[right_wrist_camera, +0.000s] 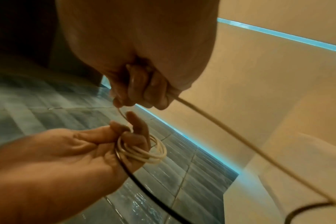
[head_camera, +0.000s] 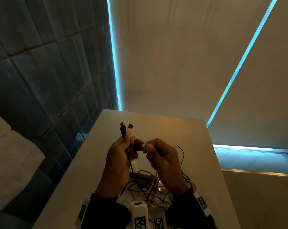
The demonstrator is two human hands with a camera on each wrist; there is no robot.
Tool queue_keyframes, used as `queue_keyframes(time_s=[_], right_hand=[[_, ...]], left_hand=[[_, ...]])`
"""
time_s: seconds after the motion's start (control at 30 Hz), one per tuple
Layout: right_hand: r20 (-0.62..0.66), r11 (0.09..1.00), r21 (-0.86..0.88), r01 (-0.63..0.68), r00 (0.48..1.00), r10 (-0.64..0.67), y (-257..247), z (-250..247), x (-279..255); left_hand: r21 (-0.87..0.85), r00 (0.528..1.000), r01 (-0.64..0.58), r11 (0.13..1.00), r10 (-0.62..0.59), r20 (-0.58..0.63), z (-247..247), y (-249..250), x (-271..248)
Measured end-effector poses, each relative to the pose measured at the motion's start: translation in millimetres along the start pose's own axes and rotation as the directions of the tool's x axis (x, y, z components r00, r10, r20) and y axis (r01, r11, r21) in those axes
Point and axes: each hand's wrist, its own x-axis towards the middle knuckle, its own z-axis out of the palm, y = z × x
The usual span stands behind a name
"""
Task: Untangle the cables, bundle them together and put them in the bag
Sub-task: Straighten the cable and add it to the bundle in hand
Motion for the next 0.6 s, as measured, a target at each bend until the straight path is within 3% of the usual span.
queue_keyframes(time_s=[0.13,0.27,0.6], right_hand=[[0.141,0.996,-0.001,-0.084,0.987,0.084,8,0,-5],[0.258,0.958,0.031,-0.285,0.928,0.268,21,-2,-9],[0.174,0.908,-0.073,-0.413,0.891,0.420,60,-9,-22]], left_hand=[[-0.256,0.999,0.025,0.966,-0.015,0.040,0,7,-3],[-0.452,0.996,-0.015,0.892,0.055,0.076,-1,11,-3],[-0.440,0.987,-0.035,0.897,0.099,0.123,-5,6,-2]])
